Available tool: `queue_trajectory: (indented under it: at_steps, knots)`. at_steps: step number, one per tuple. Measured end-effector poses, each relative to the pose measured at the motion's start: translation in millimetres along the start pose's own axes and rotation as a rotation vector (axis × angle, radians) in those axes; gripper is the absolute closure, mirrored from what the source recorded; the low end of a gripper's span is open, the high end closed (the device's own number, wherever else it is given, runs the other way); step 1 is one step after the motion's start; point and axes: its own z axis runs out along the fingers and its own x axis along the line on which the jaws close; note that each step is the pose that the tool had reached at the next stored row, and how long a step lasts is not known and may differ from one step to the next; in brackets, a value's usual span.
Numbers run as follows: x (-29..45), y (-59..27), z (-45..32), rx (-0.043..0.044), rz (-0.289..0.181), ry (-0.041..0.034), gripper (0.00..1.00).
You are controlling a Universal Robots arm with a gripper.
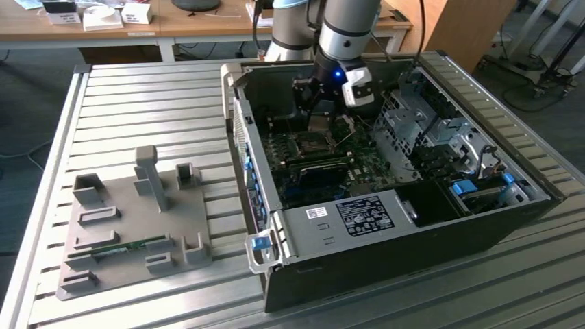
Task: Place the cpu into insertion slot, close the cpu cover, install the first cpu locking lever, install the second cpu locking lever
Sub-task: 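Place the cpu into insertion slot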
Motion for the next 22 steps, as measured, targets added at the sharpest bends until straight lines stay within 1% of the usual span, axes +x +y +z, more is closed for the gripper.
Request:
queue_trajectory:
  at_steps: [3, 4, 18, 22]
  knots:
    - [0.0, 0.0, 0.2, -0.0008, 0.048, -0.0043, 0.46]
    - [0.0, 0.0, 0.3, -0.001, 0.056, -0.0048, 0.46]
    - [0.0, 0.0, 0.3, -0.0011, 0.058, -0.0051, 0.46]
    - [0.0, 0.0, 0.3, -0.0014, 0.072, -0.0062, 0.46]
